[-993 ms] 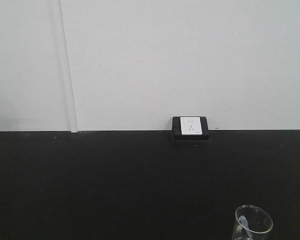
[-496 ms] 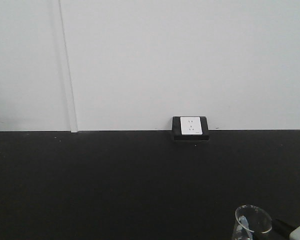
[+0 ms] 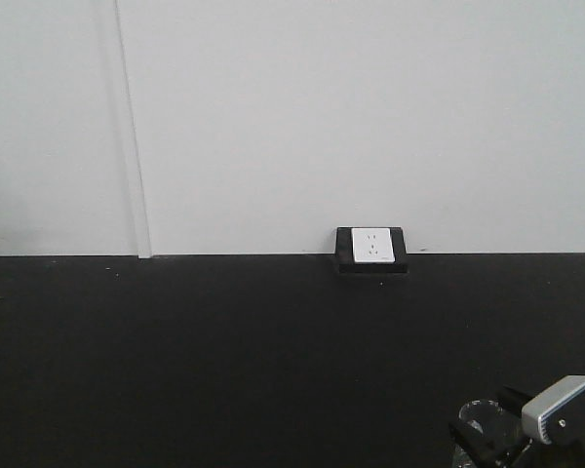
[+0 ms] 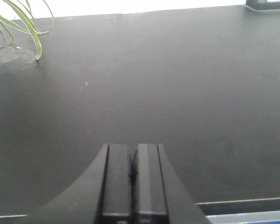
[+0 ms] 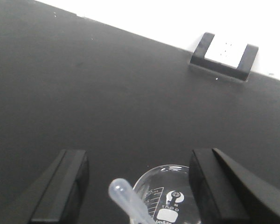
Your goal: Grab transparent chemical and place on left bench
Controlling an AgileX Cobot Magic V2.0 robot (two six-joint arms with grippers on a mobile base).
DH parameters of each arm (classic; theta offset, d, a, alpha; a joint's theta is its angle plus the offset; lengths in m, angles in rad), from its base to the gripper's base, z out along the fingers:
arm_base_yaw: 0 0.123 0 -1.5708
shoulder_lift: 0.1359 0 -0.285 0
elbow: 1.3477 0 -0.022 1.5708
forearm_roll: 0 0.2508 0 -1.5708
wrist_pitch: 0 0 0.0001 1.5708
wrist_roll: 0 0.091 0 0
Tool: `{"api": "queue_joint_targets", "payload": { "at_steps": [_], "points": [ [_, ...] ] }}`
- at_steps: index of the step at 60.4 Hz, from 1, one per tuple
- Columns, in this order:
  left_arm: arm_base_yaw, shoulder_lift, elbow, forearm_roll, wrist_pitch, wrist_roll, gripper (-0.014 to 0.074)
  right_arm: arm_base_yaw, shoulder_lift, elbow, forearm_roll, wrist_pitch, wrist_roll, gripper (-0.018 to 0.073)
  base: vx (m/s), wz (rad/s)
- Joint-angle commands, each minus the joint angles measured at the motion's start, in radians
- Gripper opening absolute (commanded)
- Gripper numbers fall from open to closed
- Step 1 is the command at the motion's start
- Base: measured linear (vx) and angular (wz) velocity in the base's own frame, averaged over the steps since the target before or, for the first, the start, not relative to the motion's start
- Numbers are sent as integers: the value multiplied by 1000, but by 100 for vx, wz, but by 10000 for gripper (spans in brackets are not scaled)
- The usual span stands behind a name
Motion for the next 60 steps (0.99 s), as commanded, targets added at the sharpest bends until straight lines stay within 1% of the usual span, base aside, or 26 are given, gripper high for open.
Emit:
{"api": "queue_joint_targets", "payload": {
  "at_steps": [1, 10, 17, 24, 30, 48, 55, 60],
  "points": [
    [-2, -19, 16, -1, -78, -8, -3, -3, 5, -47, -9, -88, 4, 520, 0, 0],
    [-2, -19, 16, -1, -78, -8, -3, -3, 33, -59, -25, -87, 14, 498, 0, 0],
    [-2, -19, 16, -1, -78, -8, -3, -3, 33, -59, -25, -80, 14, 448, 0, 0],
    [-2, -19, 16, -1, -78, -8, -3, -3, 33, -59, -25, -57, 14, 358, 0, 0],
    [-2, -19, 16, -1, -78, -8, -3, -3, 31, -59, -25, -22, 28, 261, 0, 0],
    [-2, -19, 16, -1, -78, -8, -3, -3, -16, -59, -27, -4, 44, -13, 0, 0],
    [-2, -19, 16, -1, -78, -8, -3, -3, -105, -59, -25, 59, 58, -9, 0, 0],
    [-2, -19, 16, -1, -78, -8, -3, -3, -206, -59, -25, 147, 97, -7, 0, 0]
  ]
}}
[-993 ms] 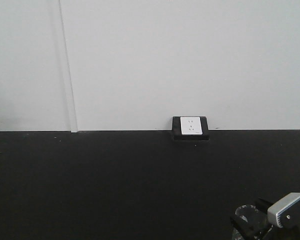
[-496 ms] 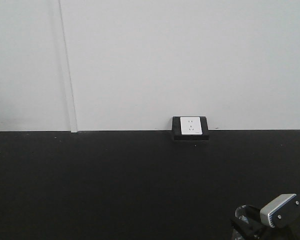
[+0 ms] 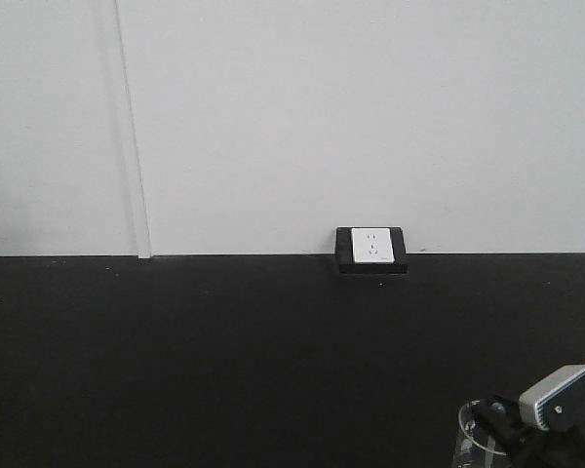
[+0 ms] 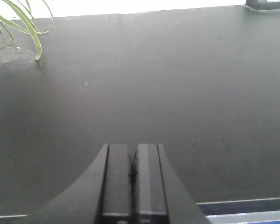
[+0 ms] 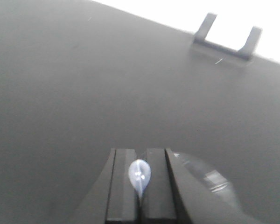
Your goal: Grab transparent chemical and place on left bench
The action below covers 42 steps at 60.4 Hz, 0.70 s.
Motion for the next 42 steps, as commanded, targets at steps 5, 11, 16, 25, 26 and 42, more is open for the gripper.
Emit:
{"api": "queue_joint_targets", "payload": {
  "at_steps": [5, 11, 16, 25, 26, 42],
  "points": [
    [-2, -19, 16, -1, -78, -8, -3, -3, -260, -26, 18, 106, 121, -7, 0, 0],
    [-2, -19, 16, -1, -78, -8, -3, -4, -417, 1, 16, 183, 216, -6, 0, 0],
    [-2, -19, 16, -1, -78, -8, -3, -4, -566, 47, 4, 204, 221, -4, 0, 0],
    [-2, -19, 16, -1, -78, -8, -3, -4, -804, 165, -1, 289, 245, -4, 0, 0],
    [-2, -19, 16, -1, -78, -8, -3, -4, -823, 174, -1, 298, 247, -4, 0, 0],
    [-2, -19, 16, -1, -78, -8, -3, -4, -1025, 277, -1, 389, 263, -4, 0, 0]
  ]
}}
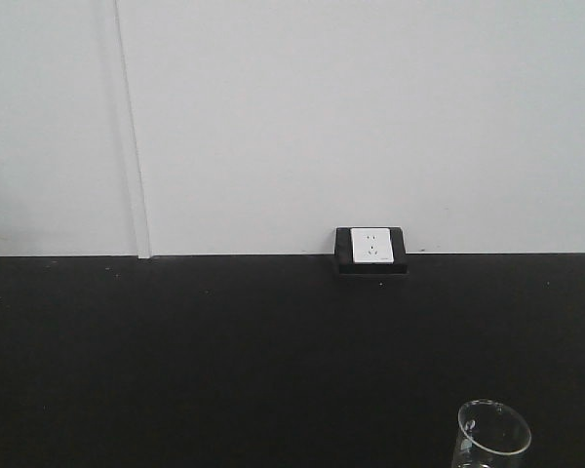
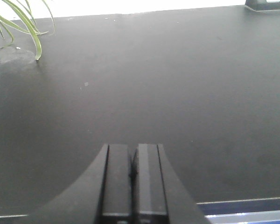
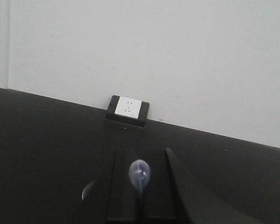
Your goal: Grab transparent chemical and place on left bench
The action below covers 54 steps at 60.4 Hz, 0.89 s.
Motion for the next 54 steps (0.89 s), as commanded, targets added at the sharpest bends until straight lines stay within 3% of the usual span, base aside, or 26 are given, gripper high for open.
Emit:
{"api": "queue_joint_targets", "payload": {
  "at_steps": [1, 54],
  "points": [
    [-2, -19, 16, -1, -78, -8, -3, -4, -41, -13, 9, -39, 3, -4, 0, 0],
    [-2, -19, 16, -1, -78, -8, -3, -4, -67, 22, 9, -33, 2, -4, -1, 0]
  ]
}}
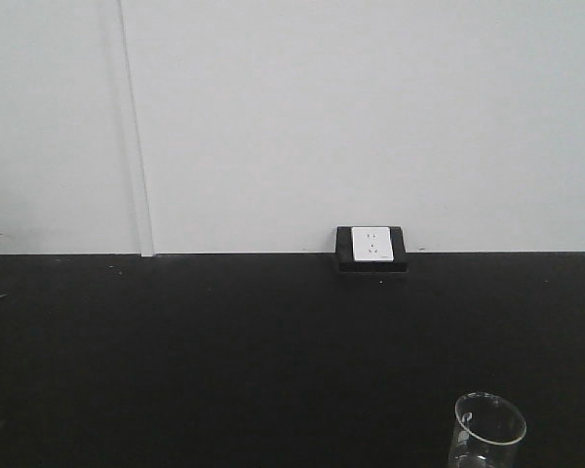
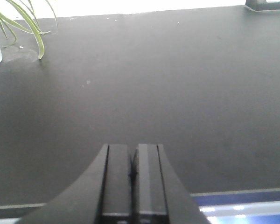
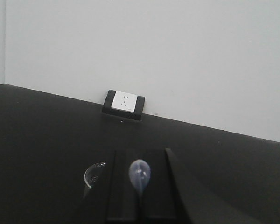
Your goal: Grab transparent chemical and place on left bench
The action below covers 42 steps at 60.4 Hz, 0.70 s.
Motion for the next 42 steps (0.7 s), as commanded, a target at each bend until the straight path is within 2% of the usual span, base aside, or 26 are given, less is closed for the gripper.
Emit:
{"api": "queue_joint_targets", "payload": {
  "at_steps": [1, 18, 42],
  "points": [
    [-2, -19, 16, -1, -78, -8, -3, -4, 4, -30, 9, -57, 1, -4, -8, -2],
    [-2, -19, 16, -1, -78, -8, -3, -4, 4, -30, 9, -57, 1, -4, -15, -6],
    [-2, -19, 16, -1, -78, -8, -3, -4, 4, -30, 9, -57, 1, -4, -29, -1]
  ]
}}
